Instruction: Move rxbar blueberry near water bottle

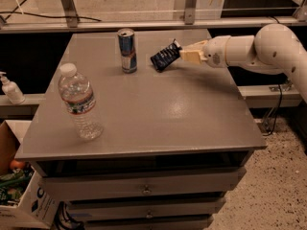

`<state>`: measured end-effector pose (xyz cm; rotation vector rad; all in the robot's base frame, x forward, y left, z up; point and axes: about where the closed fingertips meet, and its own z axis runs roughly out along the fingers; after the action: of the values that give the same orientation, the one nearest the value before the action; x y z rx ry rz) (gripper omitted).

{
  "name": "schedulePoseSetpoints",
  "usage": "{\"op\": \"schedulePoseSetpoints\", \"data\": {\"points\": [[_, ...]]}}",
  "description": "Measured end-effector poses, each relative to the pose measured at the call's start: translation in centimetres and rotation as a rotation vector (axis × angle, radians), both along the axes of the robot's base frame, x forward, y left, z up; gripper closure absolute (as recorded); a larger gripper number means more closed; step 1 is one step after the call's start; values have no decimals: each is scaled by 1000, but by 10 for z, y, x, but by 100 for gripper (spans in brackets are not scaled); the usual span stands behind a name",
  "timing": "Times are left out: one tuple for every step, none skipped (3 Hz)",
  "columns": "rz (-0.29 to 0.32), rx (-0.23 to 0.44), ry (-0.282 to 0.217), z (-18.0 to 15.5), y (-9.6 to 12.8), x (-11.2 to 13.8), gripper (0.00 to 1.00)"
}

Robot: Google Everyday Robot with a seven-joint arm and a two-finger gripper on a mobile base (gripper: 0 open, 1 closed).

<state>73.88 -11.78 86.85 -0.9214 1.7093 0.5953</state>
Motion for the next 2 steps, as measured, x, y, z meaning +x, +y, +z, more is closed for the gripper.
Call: {"op": "schedulePoseSetpoints", "data": {"points": [[-7, 15, 0, 1, -15, -28, 100], [-3, 23, -2, 3, -25, -66, 100]]}}
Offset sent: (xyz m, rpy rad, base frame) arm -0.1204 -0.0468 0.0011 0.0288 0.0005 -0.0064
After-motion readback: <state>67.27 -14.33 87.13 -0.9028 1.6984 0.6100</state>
